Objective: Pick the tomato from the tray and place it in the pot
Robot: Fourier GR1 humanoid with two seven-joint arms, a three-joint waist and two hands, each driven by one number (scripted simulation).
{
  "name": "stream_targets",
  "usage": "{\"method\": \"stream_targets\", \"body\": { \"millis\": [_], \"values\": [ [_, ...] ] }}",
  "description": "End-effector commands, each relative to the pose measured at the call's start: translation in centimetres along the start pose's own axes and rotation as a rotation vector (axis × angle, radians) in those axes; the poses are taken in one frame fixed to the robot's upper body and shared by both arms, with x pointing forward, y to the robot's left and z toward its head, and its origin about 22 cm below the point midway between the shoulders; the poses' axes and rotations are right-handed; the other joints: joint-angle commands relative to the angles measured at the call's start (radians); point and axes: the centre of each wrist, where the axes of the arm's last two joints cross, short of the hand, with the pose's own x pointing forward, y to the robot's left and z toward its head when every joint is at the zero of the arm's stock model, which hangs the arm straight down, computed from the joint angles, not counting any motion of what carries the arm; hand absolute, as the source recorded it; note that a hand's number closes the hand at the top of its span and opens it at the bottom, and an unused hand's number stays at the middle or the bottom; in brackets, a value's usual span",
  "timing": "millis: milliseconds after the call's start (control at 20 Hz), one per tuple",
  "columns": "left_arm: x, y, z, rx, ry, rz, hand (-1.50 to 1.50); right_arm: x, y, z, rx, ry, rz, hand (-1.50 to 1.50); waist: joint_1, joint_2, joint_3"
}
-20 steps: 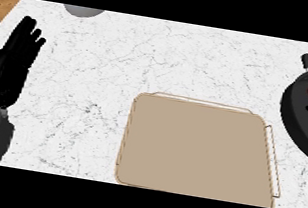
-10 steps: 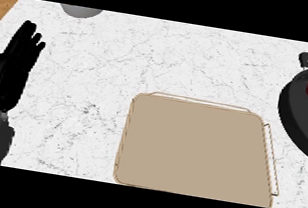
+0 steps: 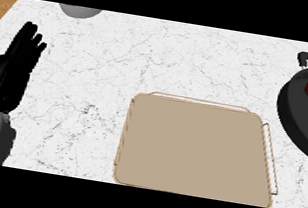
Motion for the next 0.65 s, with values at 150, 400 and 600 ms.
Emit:
{"method": "stream_targets", "body": {
  "millis": [150, 400, 600],
  "values": [
    [0.2, -0.4, 0.1, 0.001, 0.001, 0.014, 0.0, -0.5, -6.5, 2.8, 0.018, -0.007, -0.013, -1.5, -0.002, -0.001, 0.001],
    [1.8, -1.5, -0.4, -0.012, 0.001, 0.001, 0.0, 0.5, -7.1, 2.1, 0.029, -0.011, 0.013, -1.5, 0.005, 0.0, 0.001],
    [-0.8, -1.1, -0.9, 0.01, 0.003, 0.006, 0.0, -0.7, -9.0, 4.2, 0.046, -0.015, 0.011, -1.5, -0.001, 0.002, 0.002]
  ]
}}
